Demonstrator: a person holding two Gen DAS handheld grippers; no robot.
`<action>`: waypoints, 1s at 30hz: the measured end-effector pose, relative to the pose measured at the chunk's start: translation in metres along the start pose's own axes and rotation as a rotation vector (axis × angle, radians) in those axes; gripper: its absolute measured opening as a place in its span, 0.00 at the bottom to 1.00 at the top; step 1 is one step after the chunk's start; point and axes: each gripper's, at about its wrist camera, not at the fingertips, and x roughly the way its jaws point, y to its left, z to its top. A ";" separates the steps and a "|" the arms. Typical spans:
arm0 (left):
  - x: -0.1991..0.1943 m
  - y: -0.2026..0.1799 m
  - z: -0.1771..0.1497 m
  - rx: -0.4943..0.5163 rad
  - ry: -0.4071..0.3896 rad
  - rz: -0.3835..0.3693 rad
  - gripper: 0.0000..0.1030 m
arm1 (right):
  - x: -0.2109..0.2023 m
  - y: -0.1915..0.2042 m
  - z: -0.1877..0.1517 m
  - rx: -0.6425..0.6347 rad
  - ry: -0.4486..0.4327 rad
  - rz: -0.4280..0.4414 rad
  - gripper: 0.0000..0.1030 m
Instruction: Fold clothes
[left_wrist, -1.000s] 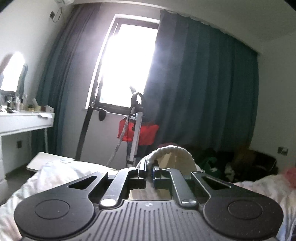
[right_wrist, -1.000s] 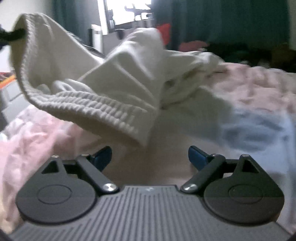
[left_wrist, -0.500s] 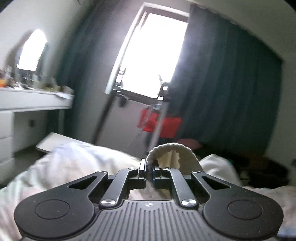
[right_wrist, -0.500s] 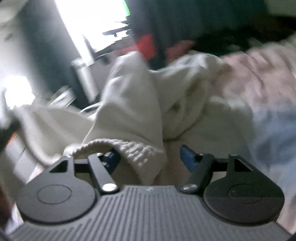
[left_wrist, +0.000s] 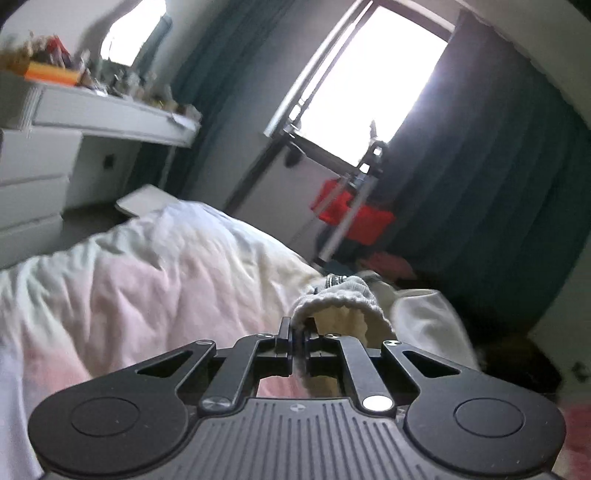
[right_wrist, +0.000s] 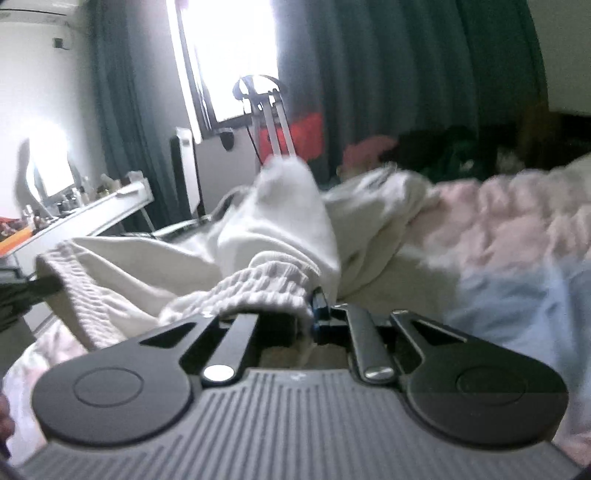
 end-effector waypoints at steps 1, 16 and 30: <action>-0.011 -0.002 0.001 0.004 0.013 -0.010 0.06 | -0.016 0.001 0.003 -0.014 -0.014 -0.005 0.11; -0.028 -0.007 -0.031 0.225 0.346 0.053 0.06 | -0.059 0.003 -0.034 -0.104 0.325 0.015 0.12; -0.088 0.020 -0.023 0.221 0.390 -0.013 0.36 | -0.092 0.000 -0.014 -0.088 0.363 0.283 0.49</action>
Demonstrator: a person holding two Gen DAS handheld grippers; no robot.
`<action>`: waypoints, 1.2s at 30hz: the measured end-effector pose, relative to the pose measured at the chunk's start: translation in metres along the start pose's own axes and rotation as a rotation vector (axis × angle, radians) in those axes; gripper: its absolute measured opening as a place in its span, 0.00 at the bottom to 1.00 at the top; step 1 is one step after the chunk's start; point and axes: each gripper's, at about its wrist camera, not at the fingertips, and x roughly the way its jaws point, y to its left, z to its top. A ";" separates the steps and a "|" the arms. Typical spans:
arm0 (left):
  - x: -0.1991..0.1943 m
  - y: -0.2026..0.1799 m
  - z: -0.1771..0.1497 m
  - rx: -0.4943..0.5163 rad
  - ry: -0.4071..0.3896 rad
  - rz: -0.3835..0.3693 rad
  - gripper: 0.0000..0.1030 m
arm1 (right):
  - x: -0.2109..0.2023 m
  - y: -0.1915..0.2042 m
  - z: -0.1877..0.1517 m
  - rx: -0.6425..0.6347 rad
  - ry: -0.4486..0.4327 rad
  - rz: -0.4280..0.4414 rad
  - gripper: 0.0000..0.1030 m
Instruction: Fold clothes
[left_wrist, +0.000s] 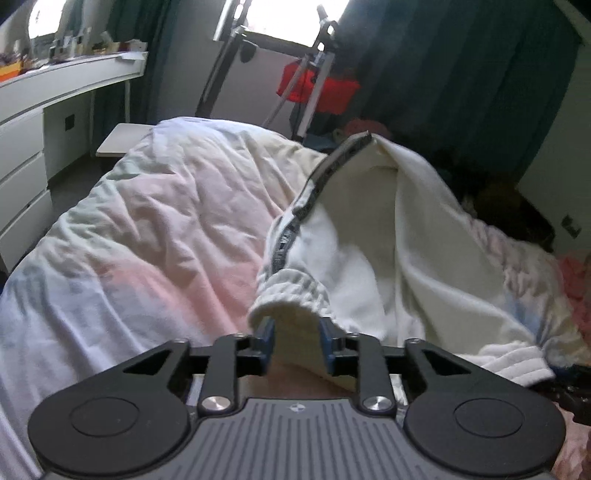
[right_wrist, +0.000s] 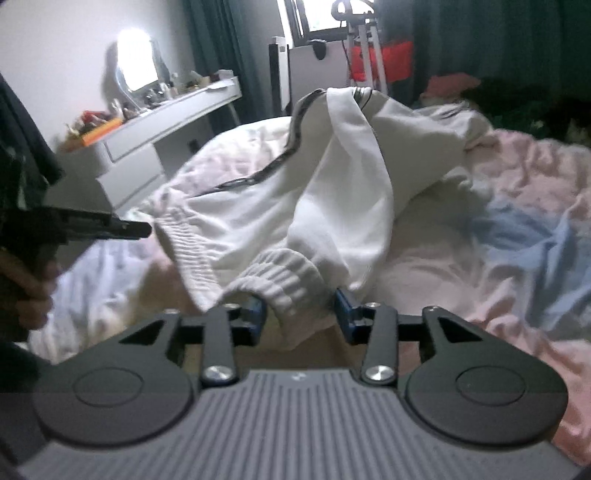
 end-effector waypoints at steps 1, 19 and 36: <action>-0.004 0.003 0.001 -0.027 -0.016 -0.010 0.43 | -0.002 -0.003 0.001 0.018 0.002 0.022 0.57; 0.078 0.020 0.014 -0.163 0.101 0.045 0.82 | 0.076 -0.076 -0.026 0.538 0.116 -0.059 0.78; 0.059 0.032 0.039 -0.255 0.016 -0.049 0.14 | 0.047 -0.037 -0.038 0.653 0.061 0.172 0.17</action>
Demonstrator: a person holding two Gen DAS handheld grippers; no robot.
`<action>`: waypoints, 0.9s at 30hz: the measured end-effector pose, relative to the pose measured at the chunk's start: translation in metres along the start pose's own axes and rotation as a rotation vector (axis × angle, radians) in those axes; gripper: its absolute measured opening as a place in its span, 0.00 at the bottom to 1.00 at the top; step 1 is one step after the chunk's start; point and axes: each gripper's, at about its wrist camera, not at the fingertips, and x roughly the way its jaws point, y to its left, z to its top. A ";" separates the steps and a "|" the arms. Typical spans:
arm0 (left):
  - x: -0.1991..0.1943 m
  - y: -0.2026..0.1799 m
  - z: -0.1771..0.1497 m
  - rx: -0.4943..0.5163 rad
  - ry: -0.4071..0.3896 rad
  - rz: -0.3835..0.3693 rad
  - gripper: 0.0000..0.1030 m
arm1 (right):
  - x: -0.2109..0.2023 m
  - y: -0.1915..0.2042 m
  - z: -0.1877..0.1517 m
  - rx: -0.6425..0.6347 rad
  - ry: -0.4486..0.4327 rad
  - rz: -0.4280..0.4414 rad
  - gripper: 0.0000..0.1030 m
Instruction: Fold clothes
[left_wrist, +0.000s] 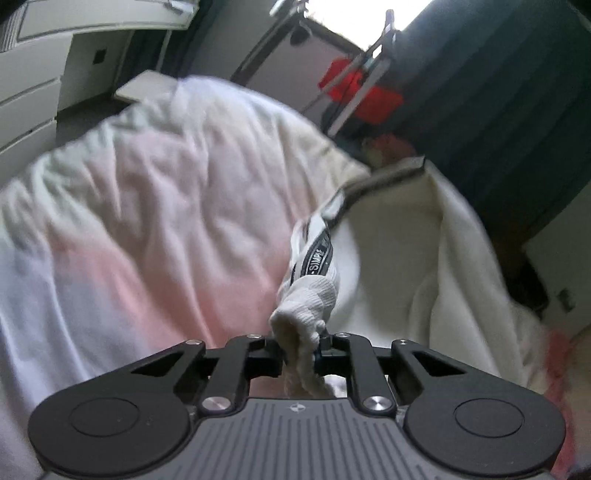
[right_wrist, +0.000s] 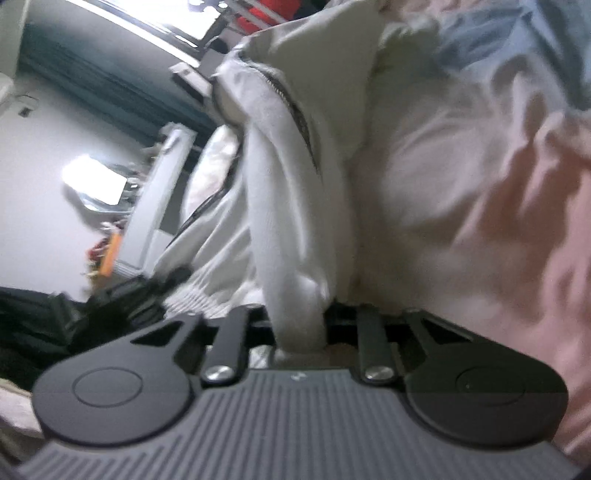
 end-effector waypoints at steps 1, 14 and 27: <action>-0.006 0.000 0.011 -0.015 -0.016 -0.005 0.14 | -0.001 0.010 -0.006 0.008 -0.002 0.022 0.16; -0.018 0.044 0.197 0.172 -0.264 0.460 0.13 | 0.182 0.189 -0.071 -0.092 0.215 0.290 0.16; 0.022 0.085 0.198 0.128 -0.111 0.516 0.68 | 0.217 0.244 -0.064 -0.387 0.298 0.128 0.49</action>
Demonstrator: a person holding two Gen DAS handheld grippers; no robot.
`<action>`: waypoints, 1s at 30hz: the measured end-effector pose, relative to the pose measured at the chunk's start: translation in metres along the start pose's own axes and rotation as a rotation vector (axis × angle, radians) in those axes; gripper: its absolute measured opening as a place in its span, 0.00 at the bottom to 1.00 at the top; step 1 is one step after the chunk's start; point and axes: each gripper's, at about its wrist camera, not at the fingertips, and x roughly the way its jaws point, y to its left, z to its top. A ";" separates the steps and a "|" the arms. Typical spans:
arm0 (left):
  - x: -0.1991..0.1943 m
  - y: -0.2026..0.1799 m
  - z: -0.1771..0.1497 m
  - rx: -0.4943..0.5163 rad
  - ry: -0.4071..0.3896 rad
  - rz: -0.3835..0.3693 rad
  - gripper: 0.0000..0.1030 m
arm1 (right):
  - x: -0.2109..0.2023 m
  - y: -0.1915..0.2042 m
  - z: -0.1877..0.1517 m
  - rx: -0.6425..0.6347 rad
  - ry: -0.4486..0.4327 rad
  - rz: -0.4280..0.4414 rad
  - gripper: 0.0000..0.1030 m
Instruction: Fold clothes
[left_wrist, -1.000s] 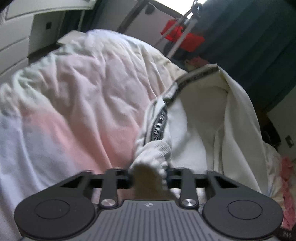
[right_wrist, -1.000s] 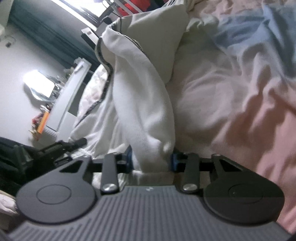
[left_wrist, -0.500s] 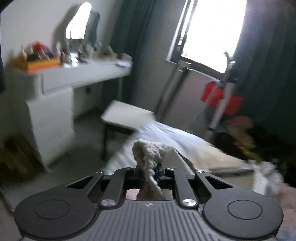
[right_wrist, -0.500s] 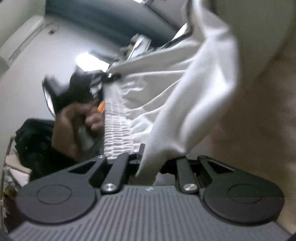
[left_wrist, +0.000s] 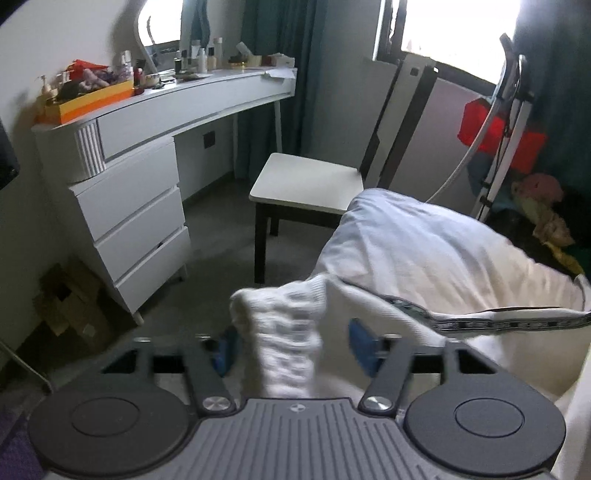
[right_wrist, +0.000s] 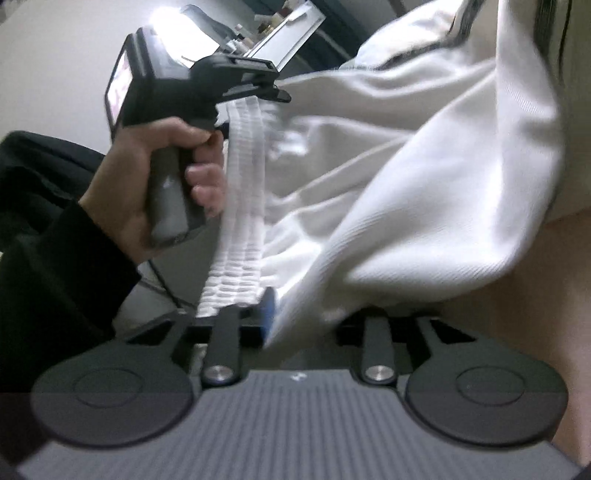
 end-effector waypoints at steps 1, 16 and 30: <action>-0.008 0.001 -0.002 -0.005 -0.009 -0.007 0.71 | -0.007 0.004 0.001 -0.012 -0.007 -0.029 0.63; -0.205 -0.121 -0.115 0.276 -0.200 -0.238 0.96 | -0.231 -0.007 -0.037 -0.336 -0.543 -0.319 0.70; -0.198 -0.250 -0.186 0.390 -0.128 -0.381 0.98 | -0.319 -0.154 -0.024 -0.127 -0.698 -0.539 0.89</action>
